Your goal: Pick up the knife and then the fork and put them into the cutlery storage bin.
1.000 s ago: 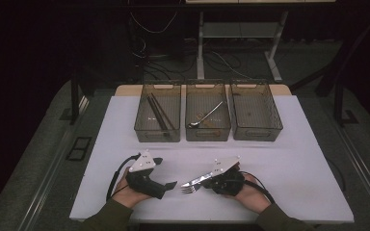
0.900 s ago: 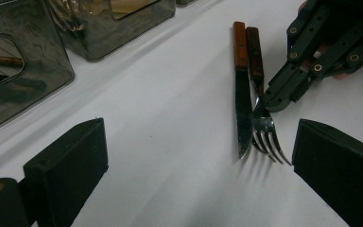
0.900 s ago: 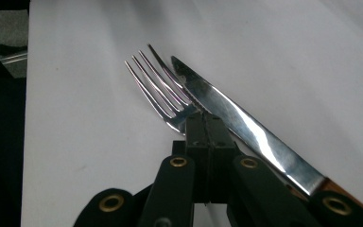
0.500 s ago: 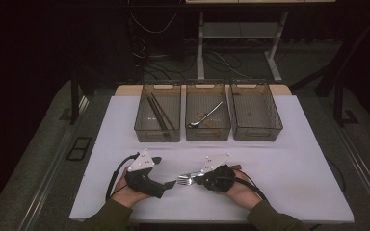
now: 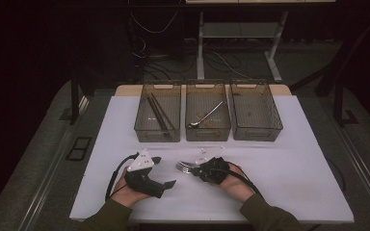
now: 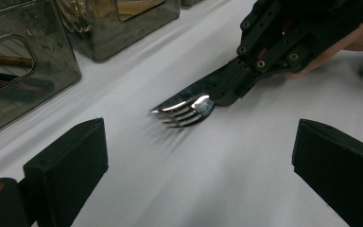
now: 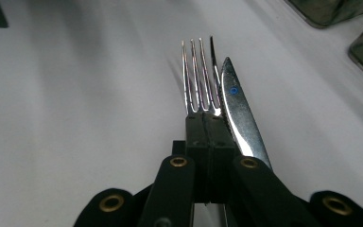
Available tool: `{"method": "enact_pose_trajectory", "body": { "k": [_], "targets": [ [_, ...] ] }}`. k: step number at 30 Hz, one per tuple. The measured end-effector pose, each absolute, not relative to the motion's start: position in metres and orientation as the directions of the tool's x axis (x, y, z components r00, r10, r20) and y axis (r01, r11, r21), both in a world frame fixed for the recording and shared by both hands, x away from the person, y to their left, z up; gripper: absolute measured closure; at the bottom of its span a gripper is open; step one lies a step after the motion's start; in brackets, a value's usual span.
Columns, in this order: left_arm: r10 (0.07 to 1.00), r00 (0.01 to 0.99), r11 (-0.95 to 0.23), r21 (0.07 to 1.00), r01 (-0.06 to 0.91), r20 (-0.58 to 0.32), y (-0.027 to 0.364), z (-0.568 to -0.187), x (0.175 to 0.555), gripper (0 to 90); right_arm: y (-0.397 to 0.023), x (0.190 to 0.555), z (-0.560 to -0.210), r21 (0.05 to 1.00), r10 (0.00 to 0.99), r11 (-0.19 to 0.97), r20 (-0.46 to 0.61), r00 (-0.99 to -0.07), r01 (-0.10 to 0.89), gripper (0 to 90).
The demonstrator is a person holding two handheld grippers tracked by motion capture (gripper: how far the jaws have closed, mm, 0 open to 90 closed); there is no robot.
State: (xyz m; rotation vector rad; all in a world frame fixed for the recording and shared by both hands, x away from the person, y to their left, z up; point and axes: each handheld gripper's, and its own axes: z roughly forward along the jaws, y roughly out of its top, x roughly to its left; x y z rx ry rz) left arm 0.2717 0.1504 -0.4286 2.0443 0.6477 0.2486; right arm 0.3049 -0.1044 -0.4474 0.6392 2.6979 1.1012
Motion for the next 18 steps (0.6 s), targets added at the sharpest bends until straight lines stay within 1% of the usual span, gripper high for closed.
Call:
{"method": "enact_pose_trajectory", "body": {
  "k": [6,11,14,18],
  "targets": [
    [0.535,0.841,-0.42,0.839,0.346,-0.079,0.15,-0.429,0.272,3.7,-0.104,0.313,-0.448,0.697,0.473,0.631,0.003,-0.881,0.34,90.0],
    [0.533,0.842,-0.419,0.839,0.347,-0.082,0.15,-0.429,0.272,3.7,-0.107,0.315,-0.448,0.698,0.476,0.619,0.03,-0.879,0.359,89.3],
    [0.529,0.845,-0.421,0.839,0.344,-0.08,0.15,-0.429,0.271,3.7,-0.115,0.316,-0.441,0.722,0.474,0.572,0.094,-0.875,0.388,80.0],
    [0.526,0.846,-0.42,0.839,0.346,-0.086,0.15,-0.43,0.272,3.7,-0.129,0.315,-0.428,0.733,0.475,0.542,0.138,-0.869,0.412,60.4]
  ]
}}
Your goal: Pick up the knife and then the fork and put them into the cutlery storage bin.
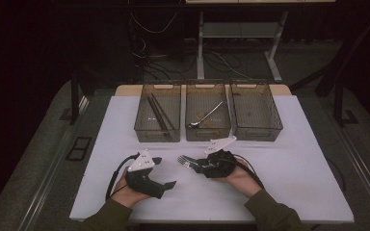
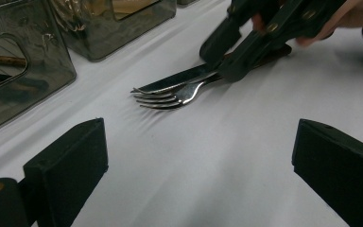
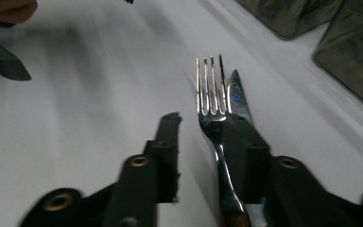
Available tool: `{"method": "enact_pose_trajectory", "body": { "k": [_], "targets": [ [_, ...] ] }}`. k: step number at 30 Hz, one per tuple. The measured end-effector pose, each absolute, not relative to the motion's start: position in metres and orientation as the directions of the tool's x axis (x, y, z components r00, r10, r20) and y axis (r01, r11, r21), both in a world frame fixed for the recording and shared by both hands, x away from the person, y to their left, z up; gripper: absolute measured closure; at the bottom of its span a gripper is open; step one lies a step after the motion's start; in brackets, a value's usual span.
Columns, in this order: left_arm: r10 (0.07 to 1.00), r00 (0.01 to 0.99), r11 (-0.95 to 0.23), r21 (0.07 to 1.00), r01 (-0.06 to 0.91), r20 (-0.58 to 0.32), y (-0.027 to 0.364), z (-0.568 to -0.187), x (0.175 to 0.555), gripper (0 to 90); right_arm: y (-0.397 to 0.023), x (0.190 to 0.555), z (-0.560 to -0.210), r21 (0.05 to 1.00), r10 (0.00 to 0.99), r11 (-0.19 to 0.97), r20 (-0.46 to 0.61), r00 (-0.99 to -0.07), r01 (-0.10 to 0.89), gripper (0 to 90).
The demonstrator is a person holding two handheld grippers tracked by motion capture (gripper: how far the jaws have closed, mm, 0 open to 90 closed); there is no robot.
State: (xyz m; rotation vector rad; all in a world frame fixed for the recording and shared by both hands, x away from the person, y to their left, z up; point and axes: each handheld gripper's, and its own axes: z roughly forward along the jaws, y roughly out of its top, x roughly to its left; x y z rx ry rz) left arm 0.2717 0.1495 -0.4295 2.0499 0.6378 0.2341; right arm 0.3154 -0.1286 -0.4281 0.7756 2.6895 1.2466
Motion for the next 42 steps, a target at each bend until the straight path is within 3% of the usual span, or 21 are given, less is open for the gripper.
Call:
{"method": "enact_pose_trajectory", "body": {
  "k": [3,7,17,23,26,33,42],
  "targets": [
    [0.521,0.849,-0.42,0.84,0.344,-0.087,0.15,-0.43,0.272,3.7,-0.14,0.317,-0.421,0.731,0.493,0.529,0.149,-0.857,0.431,48.6],
    [0.518,0.851,-0.422,0.838,0.345,-0.089,0.15,-0.43,0.272,3.7,-0.151,0.32,-0.414,0.716,0.515,0.543,0.129,-0.848,0.439,42.8],
    [0.511,0.854,-0.422,0.837,0.349,-0.098,0.148,-0.432,0.272,3.7,-0.176,0.33,-0.4,0.641,0.543,0.588,0.14,-0.828,0.494,42.5],
    [0.508,0.856,-0.427,0.834,0.349,-0.098,0.147,-0.433,0.272,3.7,-0.175,0.332,-0.399,0.563,0.544,0.661,0.097,-0.833,0.497,52.2],
    [0.508,0.856,-0.428,0.833,0.35,-0.098,0.146,-0.433,0.272,3.7,-0.171,0.334,-0.4,0.51,0.509,0.728,0.043,-0.86,0.457,57.8],
    [0.507,0.856,-0.43,0.832,0.349,-0.097,0.146,-0.433,0.272,3.7,-0.16,0.337,-0.41,0.445,0.458,0.79,0.029,-0.889,0.422,69.7],
    [0.506,0.857,-0.431,0.832,0.349,-0.098,0.146,-0.433,0.272,3.7,-0.157,0.338,-0.417,0.429,0.421,0.814,0.028,-0.907,0.391,74.2]
  ]
}}
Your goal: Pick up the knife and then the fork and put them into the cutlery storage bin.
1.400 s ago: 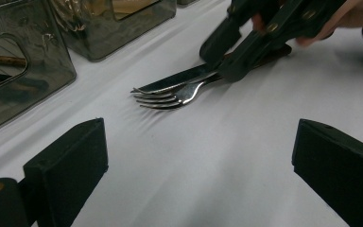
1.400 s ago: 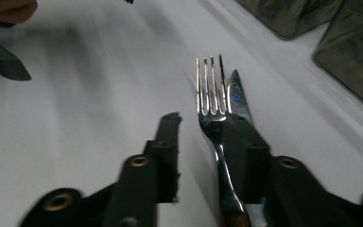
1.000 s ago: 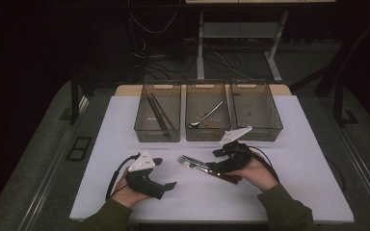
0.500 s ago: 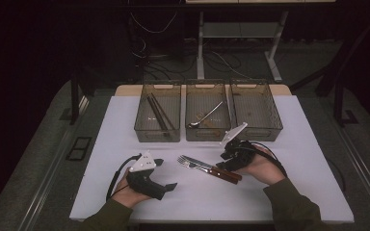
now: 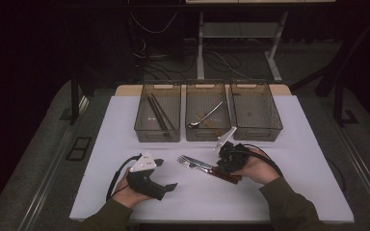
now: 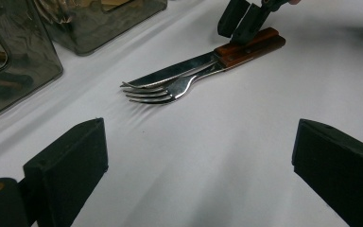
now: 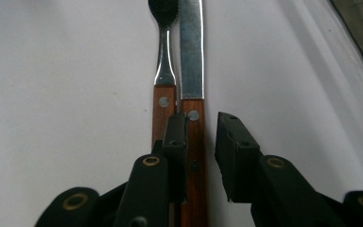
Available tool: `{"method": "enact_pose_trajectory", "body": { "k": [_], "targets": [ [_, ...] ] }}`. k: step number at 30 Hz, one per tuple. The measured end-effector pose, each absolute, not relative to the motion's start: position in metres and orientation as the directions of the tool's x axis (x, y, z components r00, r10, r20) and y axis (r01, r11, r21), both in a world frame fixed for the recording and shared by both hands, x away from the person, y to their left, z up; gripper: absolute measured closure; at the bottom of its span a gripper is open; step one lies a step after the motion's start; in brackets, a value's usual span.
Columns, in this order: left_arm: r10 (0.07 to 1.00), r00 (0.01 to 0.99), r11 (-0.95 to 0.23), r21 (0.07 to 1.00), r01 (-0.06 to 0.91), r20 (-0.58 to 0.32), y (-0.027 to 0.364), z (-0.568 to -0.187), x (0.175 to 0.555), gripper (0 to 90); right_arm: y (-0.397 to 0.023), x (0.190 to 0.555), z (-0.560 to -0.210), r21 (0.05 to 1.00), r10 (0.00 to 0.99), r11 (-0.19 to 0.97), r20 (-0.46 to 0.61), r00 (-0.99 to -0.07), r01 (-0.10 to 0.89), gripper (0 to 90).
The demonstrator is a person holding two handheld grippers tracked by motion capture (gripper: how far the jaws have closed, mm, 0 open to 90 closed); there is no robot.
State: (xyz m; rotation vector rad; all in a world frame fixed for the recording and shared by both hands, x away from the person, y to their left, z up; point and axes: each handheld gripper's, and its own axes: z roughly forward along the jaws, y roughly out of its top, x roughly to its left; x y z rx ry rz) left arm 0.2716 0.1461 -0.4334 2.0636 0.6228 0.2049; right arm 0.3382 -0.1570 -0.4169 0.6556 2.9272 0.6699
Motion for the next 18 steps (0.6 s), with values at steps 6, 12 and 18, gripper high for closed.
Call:
{"method": "enact_pose_trajectory", "body": {
  "k": [6,12,18],
  "targets": [
    [0.505,0.858,-0.436,0.83,0.347,-0.094,0.146,-0.433,0.272,3.7,-0.155,0.339,-0.421,0.403,0.406,0.833,0.02,-0.914,0.379,74.9],
    [0.503,0.859,-0.439,0.829,0.346,-0.092,0.146,-0.433,0.272,3.7,-0.149,0.343,-0.422,0.345,0.401,0.858,0.013,-0.916,0.38,74.6],
    [0.502,0.86,-0.441,0.829,0.345,-0.091,0.146,-0.433,0.272,3.7,-0.138,0.35,-0.42,0.262,0.379,0.892,0.015,-0.925,0.37,74.0]
  ]
}}
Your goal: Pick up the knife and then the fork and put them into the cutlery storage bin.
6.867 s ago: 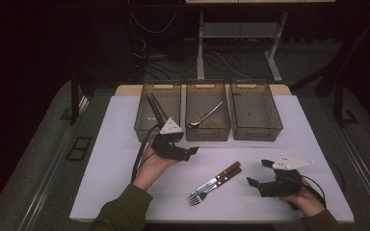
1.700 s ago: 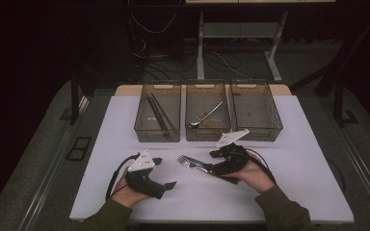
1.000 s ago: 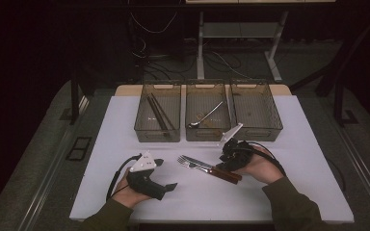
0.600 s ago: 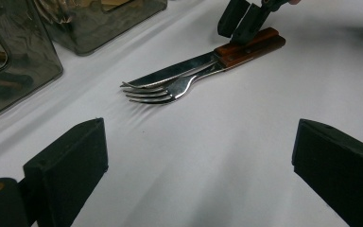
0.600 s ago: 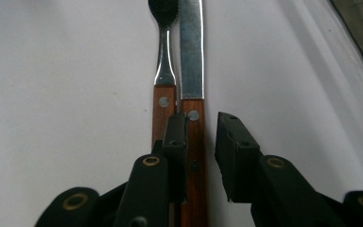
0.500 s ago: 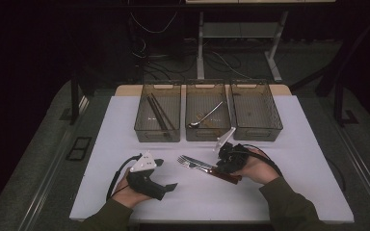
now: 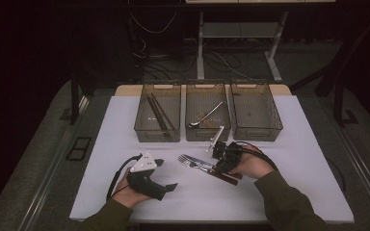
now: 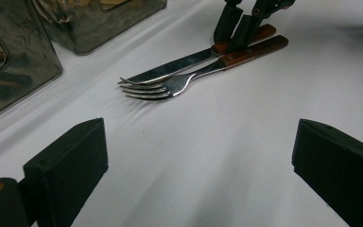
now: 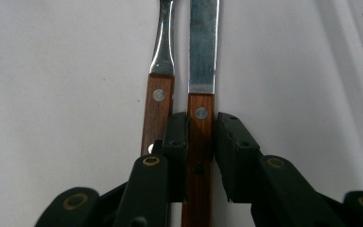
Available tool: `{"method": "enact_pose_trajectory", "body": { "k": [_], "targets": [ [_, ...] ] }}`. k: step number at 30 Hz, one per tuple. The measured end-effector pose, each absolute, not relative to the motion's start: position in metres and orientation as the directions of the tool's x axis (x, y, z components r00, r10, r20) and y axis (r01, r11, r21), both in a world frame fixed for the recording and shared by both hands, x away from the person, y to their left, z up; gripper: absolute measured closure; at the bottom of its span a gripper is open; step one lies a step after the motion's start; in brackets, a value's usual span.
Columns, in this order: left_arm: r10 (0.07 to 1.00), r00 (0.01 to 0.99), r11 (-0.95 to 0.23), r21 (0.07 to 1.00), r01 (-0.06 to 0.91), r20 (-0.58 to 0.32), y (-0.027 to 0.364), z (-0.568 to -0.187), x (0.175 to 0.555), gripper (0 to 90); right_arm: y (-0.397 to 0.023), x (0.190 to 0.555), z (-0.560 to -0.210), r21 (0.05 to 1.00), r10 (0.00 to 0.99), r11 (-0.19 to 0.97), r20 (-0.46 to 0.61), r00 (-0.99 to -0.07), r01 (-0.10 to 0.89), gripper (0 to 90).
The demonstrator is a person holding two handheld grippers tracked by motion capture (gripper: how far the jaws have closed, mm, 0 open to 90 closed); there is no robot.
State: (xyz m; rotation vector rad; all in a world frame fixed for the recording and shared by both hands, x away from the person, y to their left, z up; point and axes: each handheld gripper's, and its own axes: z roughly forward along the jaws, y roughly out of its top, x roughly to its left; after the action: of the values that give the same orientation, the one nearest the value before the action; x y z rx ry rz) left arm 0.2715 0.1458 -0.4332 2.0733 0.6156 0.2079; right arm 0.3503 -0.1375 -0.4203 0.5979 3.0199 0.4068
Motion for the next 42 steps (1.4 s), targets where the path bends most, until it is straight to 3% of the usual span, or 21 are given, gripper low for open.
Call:
{"method": "enact_pose_trajectory", "body": {
  "k": [8,17,32,42],
  "targets": [
    [0.504,0.859,-0.441,0.828,0.347,-0.092,0.145,-0.434,0.272,3.7,-0.131,0.355,-0.419,0.204,0.371,0.908,0.02,-0.928,0.367,77.0],
    [0.502,0.86,-0.44,0.83,0.344,-0.091,0.145,-0.433,0.271,3.7,-0.13,0.354,-0.419,0.202,0.381,0.904,0.015,-0.924,0.376,77.9],
    [0.502,0.86,-0.439,0.83,0.344,-0.092,0.146,-0.433,0.272,3.7,-0.173,0.354,-0.412,0.423,0.452,0.791,0.083,-0.888,0.442,77.8],
    [0.498,0.861,-0.43,0.835,0.343,-0.098,0.148,-0.433,0.272,3.7,-0.205,0.356,-0.388,0.574,0.507,0.651,0.159,-0.847,0.497,77.7]
  ]
}}
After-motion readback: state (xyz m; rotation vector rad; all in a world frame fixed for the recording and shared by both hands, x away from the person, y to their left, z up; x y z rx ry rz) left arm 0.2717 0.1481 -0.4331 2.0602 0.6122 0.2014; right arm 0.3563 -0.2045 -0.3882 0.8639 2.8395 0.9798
